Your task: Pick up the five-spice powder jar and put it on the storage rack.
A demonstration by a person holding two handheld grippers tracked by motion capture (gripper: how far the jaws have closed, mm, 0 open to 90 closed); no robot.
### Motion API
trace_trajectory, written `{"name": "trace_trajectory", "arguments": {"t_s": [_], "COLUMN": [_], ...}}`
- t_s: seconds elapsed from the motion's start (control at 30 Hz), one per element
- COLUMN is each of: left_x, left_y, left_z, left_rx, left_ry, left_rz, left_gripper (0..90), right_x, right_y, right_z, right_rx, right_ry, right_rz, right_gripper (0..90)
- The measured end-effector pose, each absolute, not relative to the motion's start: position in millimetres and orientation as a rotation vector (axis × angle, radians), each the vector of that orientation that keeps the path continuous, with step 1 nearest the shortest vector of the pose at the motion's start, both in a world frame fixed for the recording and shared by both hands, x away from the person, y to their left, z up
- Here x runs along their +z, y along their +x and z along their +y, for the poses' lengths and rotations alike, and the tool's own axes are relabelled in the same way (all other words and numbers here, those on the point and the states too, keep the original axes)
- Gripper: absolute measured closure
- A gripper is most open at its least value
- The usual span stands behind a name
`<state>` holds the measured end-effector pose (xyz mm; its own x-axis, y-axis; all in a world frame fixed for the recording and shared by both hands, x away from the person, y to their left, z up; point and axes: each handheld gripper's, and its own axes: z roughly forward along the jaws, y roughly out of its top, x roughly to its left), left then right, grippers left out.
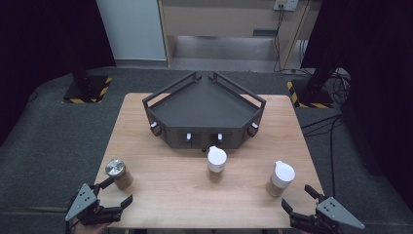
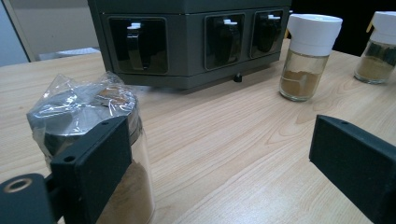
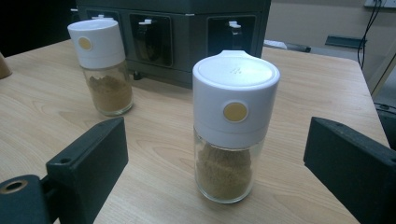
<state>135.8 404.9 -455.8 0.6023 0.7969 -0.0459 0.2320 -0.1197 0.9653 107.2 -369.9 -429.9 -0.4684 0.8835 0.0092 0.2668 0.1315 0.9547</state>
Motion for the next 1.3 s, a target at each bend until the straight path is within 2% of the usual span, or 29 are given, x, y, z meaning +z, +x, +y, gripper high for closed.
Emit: {"name": "trace_trajectory", "arguments": {"t_s": [0.7,1.3], "left_x": [-456,-441], "left_y": [136,131], "left_z": [407,403], "left_rx": [0.585,0.587], "left_ry": [1.66,1.662], "left_rz": [0.852,0.837], "left_gripper": [4.9,5.4], "right_x": [-432,-433], "right_y": [112,115], "right_z": [-370,-371], "right_rx": [1.356,1.351], "right_ry": [1.063,1.05], "right_rz": [1.839,1.826], "right_gripper": [6.9,7.1]}}
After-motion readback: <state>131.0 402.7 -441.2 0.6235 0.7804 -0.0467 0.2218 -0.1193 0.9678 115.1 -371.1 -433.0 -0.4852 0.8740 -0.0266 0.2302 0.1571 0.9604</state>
